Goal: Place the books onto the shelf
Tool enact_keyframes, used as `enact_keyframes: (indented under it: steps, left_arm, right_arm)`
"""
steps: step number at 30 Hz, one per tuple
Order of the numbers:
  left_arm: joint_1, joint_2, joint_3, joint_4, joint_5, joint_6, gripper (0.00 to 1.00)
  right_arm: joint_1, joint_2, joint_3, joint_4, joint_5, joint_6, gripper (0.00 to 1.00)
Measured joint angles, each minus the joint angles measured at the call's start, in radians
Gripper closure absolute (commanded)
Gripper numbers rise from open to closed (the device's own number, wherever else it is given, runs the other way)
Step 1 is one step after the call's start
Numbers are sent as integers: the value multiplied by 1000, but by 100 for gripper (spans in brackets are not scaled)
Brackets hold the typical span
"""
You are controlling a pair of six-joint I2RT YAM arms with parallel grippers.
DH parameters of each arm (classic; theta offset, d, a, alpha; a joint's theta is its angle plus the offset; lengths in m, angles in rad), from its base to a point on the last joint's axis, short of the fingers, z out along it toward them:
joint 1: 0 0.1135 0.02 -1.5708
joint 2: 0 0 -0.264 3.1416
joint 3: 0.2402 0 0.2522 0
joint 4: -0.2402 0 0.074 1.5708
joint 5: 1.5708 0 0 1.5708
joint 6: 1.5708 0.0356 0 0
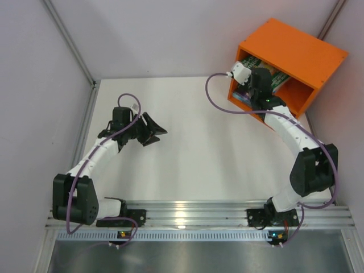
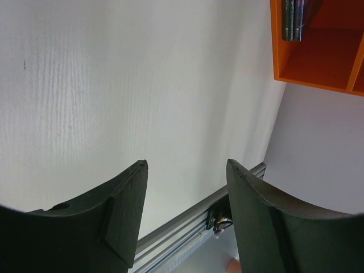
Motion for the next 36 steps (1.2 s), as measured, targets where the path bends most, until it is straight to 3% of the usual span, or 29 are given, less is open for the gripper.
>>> enact_keyframes:
  steps: [3, 17, 27, 36]
  left_arm:
    - [-1, -5, 0, 0, 0, 0, 37]
    - [-3, -6, 0, 1, 0, 0, 38]
    - [-4, -6, 0, 1, 0, -1, 38]
    - [-5, -6, 0, 1, 0, -1, 38]
  right_arm:
    - [-4, -15, 0, -3, 0, 4, 64]
    - [-28, -23, 0, -34, -19, 20, 60]
    - [-37, -21, 0, -45, -13, 27, 73]
    - [-44, 10, 16, -42, 14, 18, 76]
